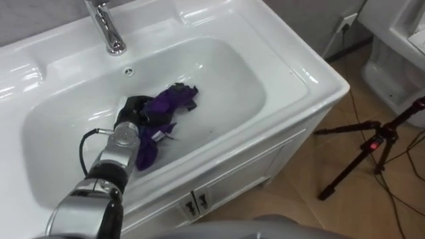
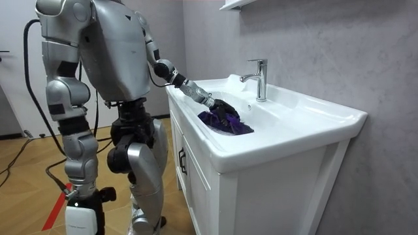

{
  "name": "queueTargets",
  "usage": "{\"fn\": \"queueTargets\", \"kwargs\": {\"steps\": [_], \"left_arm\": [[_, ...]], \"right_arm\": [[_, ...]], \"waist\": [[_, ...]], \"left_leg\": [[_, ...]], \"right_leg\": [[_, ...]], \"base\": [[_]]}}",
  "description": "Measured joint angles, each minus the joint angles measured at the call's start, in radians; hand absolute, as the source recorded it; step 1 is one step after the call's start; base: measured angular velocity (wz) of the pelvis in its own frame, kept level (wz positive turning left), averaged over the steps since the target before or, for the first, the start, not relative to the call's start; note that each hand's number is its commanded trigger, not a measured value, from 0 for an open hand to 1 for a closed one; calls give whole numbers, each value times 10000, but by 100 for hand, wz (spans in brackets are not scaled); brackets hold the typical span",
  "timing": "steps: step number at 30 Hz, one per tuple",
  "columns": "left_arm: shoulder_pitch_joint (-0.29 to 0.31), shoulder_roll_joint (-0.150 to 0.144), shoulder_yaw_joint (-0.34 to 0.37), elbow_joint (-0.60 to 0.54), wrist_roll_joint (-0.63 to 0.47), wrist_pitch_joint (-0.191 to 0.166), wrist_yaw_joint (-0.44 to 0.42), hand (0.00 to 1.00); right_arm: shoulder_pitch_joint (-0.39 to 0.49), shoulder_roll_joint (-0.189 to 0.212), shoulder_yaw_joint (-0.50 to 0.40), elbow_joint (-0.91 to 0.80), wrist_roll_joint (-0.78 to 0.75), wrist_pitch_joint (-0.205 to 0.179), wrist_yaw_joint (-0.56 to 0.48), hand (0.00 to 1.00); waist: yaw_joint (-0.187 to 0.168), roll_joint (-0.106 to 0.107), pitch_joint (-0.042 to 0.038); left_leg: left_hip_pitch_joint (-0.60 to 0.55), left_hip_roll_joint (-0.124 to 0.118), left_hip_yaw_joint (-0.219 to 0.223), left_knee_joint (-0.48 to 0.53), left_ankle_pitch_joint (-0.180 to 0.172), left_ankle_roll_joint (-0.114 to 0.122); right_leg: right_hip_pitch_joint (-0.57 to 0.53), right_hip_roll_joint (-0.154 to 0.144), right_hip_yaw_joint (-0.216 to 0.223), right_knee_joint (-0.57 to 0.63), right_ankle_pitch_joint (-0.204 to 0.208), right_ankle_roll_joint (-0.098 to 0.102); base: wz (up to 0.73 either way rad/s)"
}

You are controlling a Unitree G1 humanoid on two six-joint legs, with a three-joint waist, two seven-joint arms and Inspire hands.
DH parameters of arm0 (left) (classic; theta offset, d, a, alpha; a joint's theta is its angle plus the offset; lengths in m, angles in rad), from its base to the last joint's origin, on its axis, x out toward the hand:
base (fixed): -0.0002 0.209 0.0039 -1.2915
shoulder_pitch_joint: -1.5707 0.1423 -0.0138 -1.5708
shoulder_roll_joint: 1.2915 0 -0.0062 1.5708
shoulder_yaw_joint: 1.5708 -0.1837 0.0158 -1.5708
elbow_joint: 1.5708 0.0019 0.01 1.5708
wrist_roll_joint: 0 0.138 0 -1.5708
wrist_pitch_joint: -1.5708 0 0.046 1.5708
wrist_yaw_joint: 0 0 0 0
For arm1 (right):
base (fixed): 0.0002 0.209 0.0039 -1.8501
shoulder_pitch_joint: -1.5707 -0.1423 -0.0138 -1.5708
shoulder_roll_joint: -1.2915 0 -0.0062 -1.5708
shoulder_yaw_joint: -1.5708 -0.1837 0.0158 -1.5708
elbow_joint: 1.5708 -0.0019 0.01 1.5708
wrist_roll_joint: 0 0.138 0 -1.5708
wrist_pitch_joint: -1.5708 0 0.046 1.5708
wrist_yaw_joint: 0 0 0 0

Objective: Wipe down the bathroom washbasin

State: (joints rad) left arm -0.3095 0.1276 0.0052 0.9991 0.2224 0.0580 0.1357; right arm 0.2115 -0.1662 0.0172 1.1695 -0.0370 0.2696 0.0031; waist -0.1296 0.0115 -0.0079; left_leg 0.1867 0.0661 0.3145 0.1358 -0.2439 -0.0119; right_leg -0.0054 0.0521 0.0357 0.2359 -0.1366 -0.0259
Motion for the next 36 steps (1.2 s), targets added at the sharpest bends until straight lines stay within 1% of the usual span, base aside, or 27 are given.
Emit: {"fn": "queueTargets", "kwargs": {"steps": [4, 6, 7, 8, 9, 10, 11, 12, 13, 15, 16, 17, 18, 19, 21, 22, 24, 25, 26, 28, 31, 33, 36], "left_arm": [[12, 2, -5, -100, 747, -48, 55, 100], [19, 2, -19, -109, 1201, -63, 136, 100], [40, 3, 27, -117, 1399, -79, 147, 100], [102, 2, 143, -119, 1815, -151, 229, 100], [221, 2, 313, -191, 2261, -189, 364, 100], [279, 8, 336, -236, 2393, -208, 459, 100], [466, 31, 337, -419, 2601, -220, 645, 100], [655, 95, 337, -545, 2743, -235, 838, 100], [756, 157, 336, -613, 2782, -243, 923, 100], [1130, 552, 345, -952, 2936, -266, 1081, 100], [1229, 658, 348, -1004, 2990, -266, 1139, 100], [1448, 887, 350, -1287, 3285, -266, 1207, 100], [1712, 1052, 353, -1587, 3664, -267, 1290, 100], [1838, 1093, 353, -1726, 3819, -267, 1345, 100], [2213, 1103, 347, -2197, 4203, -267, 1469, 100], [2270, 1103, 347, -2279, 4241, -267, 1484, 100], [2417, 1098, 326, -2426, 4305, -267, 1617, 100], [2431, 1097, 326, -2428, 4309, -267, 1627, 100], [2467, 1095, 326, -2439, 4307, -268, 1637, 100], [2526, 1076, 326, -2460, 4306, -271, 1654, 100], [2732, 1076, 328, -2590, 4307, -349, 1679, 100], [3157, 1077, 329, -2938, 4372, -399, 1712, 100], [3517, 1080, 330, -3351, 4371, -428, 1807, 100]], "right_arm": [[-68, -27, 14, -207, -119, -206, -48, 0], [-130, -26, 58, -280, -98, -373, -207, 0], [-132, -25, 48, -275, -107, -409, -256, 0], [-153, -25, 7, -274, -99, -512, -346, 0], [-190, -30, -1, -270, -82, -604, -394, 0], [-206, -38, -2, -241, -56, -637, -437, 0], [-263, -68, -7, -85, -2, -706, -503, 0], [-339, -92, -76, 8, -20, -719, -588, 0], [-374, -99, -130, 34, -39, -733, -623, 0], [-488, -105, -418, 145, -21, -859, -764, 0], [-504, -120, -419, 174, -18, -901, -785, 0], [-538, -154, -418, 275, -20, -1003, -788, 0], [-552, -235, -419, 282, -20, -1065, -787, 0], [-551, -299, -419, 274, -13, -1073, -789, 0], [-529, -526, -416, 276, -2, -1081, -820, 0], [-517, -554, -416, 276, -1, -1081, -835, 0], [-504, -598, -418, 333, 2, -1088, -884, 0], [-504, -599, -431, 341, 7, -1089, -885, 0], [-531, -597, -520, 346, 13, -1122, -885, 0], [-552, -596, -616, 347, 54, -1214, -920, 0], [-562, -591, -749, 358, 81, -1300, -932, 0], [-522, -651, -1063, 343, -115, -1337, -935, 0], [-514, -731, -1360, 340, -140, -1383, -951, 0]], "waist": [[86, 58, -34], [300, 88, -40], [324, 89, -42], [385, 112, -49], [469, 222, -64], [499, 200, -69], [543, 187, -38], [543, 220, -62], [544, 206, -42], [555, 304, -33], [557, 311, -37], [559, 328, -32], [589, 341, -26], [611, 370, -22], [631, 421, -26], [631, 421, -26], [602, 427, -22], [590, 477, -8], [592, 481, -30], [592, 558, -41], [645, 666, -38], [752, 770, -37], [800, 830, -43]], "left_leg": [[-125, 3, -171, 34, 32, -44], [-193, 30, -245, 178, 31, -44], [-194, 37, -280, 176, 31, -45], [-179, 58, -367, 177, 41, -61], [-167, 71, -514, 203, 46, -71], [-167, 73, -600, 231, 47, -72], [-179, 76, -773, 269, 50, -78], [-191, 76, -904, 296, 64, -99], [-194, 71, -1003, 301, 65, -102], [-170, 72, -1288, 336, 81, -129], [-160, 72, -1336, 340, 87, -139], [-138, 73, -1479, 334, 102, -165], [-108, 76, -1561, 318, 121, -194], [-96, 84, -1578, 318, 123, -197], [-69, 84, -1698, 318, 139, -224], [-69, 85, -1757, 317, 142, -228], [-21, 95, -1883, 308, 159, -253], [-3, 101, -1884, 307, 163, -260], [3, 108, -1879, 304, 164, -261], [3, 119, -1884, 292, 165, -262], [20, 137, -1892, 272, 168, -265], [52, 136, -1892, 251, 170, -267], [104, 136, -1894, 187, 172, -268]], "right_leg": [[-70, -20, -102, 2, -10, -27], [-42, -29, -134, -40, -2, -56], [-20, -49, -176, -67, 2, -64], [79, -50, -265, -152, 10, -82], [171, -52, -367, -181, -1, -105], [224, -62, -426, -207, -8, -115], [322, -91, -613, -266, -25, -135], [416, -132, -793, -332, -43, -149], [437, -149, -874, -318, -75, -162], [567, -180, -1097, -313, -146, -200], [588, -190, -1157, -314, -175, -208], [591, -196, -1210, -332, -224, -226], [634, -192, -1247, -328, -257, -246], [666, -196, -1291, -333, -269, -257], [777, -232, -1503, -333, -337, -293], [785, -233, -1520, -334, -348, -301], [965, -230, -1705, -418, -371, -328], [978, -222, -1729, -473, -371, -329], [992, -209, -1736, -501, -374, -336], [1073, -188, -1742, -502, -371, -343], [1077, -159, -1712, -516, -371, -361], [1080, -152, -1661, -518, -383, -380], [1090, -145, -1656, -517, -408, -388]], "base": [[6], [2], [12], [22], [28], [35], [44], [42], [38], [32], [32], [28], [23], [15], [16], [19], [18], [12], [4], [0], [-4], [-10], [-3]]}}
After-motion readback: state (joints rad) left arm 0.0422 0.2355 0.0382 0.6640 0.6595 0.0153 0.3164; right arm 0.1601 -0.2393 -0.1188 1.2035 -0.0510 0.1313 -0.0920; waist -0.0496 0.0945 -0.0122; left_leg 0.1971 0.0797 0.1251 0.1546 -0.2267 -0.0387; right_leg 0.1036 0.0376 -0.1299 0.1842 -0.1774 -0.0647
